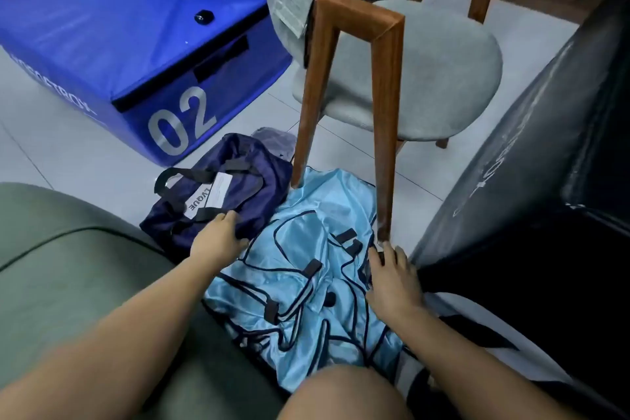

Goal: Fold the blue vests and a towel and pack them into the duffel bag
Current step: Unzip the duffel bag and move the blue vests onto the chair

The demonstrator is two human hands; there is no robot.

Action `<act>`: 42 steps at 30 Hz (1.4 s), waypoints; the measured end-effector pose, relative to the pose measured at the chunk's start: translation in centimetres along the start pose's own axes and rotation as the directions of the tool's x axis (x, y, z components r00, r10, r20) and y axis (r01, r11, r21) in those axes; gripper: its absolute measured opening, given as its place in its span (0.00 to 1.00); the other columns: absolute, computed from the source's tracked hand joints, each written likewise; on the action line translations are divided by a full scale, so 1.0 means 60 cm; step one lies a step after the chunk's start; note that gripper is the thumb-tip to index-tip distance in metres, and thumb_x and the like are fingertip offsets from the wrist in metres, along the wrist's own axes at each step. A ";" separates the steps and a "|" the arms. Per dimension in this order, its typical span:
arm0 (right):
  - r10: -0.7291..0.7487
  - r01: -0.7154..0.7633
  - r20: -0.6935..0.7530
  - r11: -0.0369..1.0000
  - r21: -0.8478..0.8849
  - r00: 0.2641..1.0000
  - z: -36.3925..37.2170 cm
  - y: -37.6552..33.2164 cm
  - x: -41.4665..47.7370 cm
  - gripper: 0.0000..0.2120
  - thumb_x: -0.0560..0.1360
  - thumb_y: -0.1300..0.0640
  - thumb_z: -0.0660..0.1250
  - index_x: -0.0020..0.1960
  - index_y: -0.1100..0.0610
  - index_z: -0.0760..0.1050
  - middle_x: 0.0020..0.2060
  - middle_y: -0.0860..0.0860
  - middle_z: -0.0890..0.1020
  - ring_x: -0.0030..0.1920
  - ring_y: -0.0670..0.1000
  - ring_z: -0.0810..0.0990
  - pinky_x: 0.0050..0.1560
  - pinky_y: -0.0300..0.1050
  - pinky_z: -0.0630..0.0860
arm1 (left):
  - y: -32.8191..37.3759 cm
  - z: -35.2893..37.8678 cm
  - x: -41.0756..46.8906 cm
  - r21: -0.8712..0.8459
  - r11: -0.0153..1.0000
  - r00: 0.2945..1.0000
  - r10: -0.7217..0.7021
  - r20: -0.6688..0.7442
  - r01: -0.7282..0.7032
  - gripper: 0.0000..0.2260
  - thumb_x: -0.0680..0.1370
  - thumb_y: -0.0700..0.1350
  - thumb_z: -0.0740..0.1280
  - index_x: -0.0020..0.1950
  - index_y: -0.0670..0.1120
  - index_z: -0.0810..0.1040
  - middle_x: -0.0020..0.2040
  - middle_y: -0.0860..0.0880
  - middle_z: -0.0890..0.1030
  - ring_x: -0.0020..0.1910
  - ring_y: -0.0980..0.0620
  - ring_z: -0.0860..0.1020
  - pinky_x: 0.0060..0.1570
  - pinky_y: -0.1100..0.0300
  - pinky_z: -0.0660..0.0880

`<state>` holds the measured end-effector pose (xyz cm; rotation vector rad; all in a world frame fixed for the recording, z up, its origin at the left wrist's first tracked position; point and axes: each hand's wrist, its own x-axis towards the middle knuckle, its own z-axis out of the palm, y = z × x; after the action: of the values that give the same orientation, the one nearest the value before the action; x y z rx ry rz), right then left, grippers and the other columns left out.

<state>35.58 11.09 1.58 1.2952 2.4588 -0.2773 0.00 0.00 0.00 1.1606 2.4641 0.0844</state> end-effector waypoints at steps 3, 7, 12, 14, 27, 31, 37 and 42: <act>0.039 -0.035 0.032 0.993 -0.112 0.999 0.019 -0.003 0.024 0.44 0.78 0.47 0.73 0.84 0.53 0.51 0.83 0.59 0.54 0.81 0.65 0.56 0.77 0.63 0.65 | -0.017 0.009 0.029 0.038 0.997 0.997 -0.067 0.035 0.066 0.26 0.77 0.53 0.74 0.72 0.49 0.71 0.66 0.46 0.75 0.62 0.41 0.79 0.51 0.46 0.79; 0.059 -0.046 0.068 0.983 -0.180 0.996 0.043 -0.003 0.037 0.43 0.77 0.55 0.74 0.84 0.55 0.53 0.84 0.61 0.51 0.81 0.69 0.54 0.76 0.68 0.66 | -0.046 0.025 0.062 0.044 0.988 0.989 -0.148 0.030 0.146 0.26 0.75 0.49 0.74 0.71 0.49 0.74 0.64 0.45 0.75 0.61 0.40 0.79 0.52 0.46 0.79; 0.028 -0.018 0.044 0.976 -0.215 0.999 0.052 0.003 0.041 0.38 0.73 0.61 0.75 0.79 0.56 0.63 0.80 0.61 0.61 0.74 0.69 0.63 0.64 0.60 0.78 | -0.073 0.048 0.087 0.153 0.964 0.976 -0.215 -0.016 0.215 0.22 0.76 0.45 0.71 0.70 0.46 0.75 0.63 0.41 0.77 0.63 0.36 0.79 0.57 0.43 0.78; 0.020 -0.010 0.041 0.976 -0.218 0.999 0.053 0.004 0.044 0.36 0.72 0.61 0.75 0.77 0.55 0.65 0.77 0.61 0.64 0.72 0.67 0.65 0.61 0.58 0.79 | -0.073 0.060 0.088 0.197 0.953 0.972 -0.235 -0.007 0.232 0.18 0.78 0.43 0.67 0.68 0.44 0.74 0.64 0.40 0.77 0.64 0.35 0.78 0.59 0.43 0.78; -0.085 0.095 0.051 0.966 -0.242 0.995 0.047 0.008 0.045 0.40 0.63 0.58 0.82 0.72 0.53 0.69 0.72 0.58 0.69 0.72 0.69 0.66 0.55 0.61 0.79 | -0.071 0.051 0.098 0.205 0.936 0.957 -0.273 -0.094 0.287 0.13 0.79 0.38 0.61 0.61 0.47 0.79 0.57 0.40 0.83 0.58 0.36 0.82 0.57 0.47 0.75; -0.130 0.129 0.010 0.966 -0.222 0.992 0.019 0.001 0.028 0.44 0.60 0.54 0.84 0.73 0.53 0.72 0.71 0.58 0.71 0.71 0.69 0.68 0.54 0.63 0.79 | -0.057 0.012 0.094 0.199 0.944 0.957 -0.230 -0.174 0.263 0.17 0.77 0.36 0.61 0.59 0.50 0.81 0.54 0.42 0.84 0.56 0.38 0.81 0.60 0.45 0.69; -0.170 0.156 -0.085 0.977 -0.146 0.982 -0.066 -0.011 -0.004 0.46 0.61 0.46 0.85 0.75 0.50 0.69 0.70 0.54 0.71 0.71 0.66 0.68 0.55 0.63 0.81 | -0.031 -0.082 0.071 0.135 0.975 0.949 -0.132 -0.286 0.177 0.23 0.76 0.35 0.62 0.66 0.55 0.81 0.57 0.45 0.81 0.58 0.37 0.79 0.54 0.40 0.71; -0.213 0.198 -0.201 0.976 -0.089 0.956 -0.152 -0.030 -0.041 0.43 0.65 0.44 0.82 0.76 0.47 0.68 0.70 0.52 0.71 0.70 0.65 0.68 0.57 0.58 0.81 | -0.025 -0.188 0.023 0.104 0.987 0.921 -0.076 -0.381 0.124 0.15 0.79 0.35 0.61 0.57 0.51 0.80 0.49 0.45 0.78 0.53 0.36 0.78 0.49 0.41 0.71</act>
<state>33.48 11.20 10.95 1.0903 2.7611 -0.1108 -6.28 1.41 9.46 1.1554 2.9011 0.1347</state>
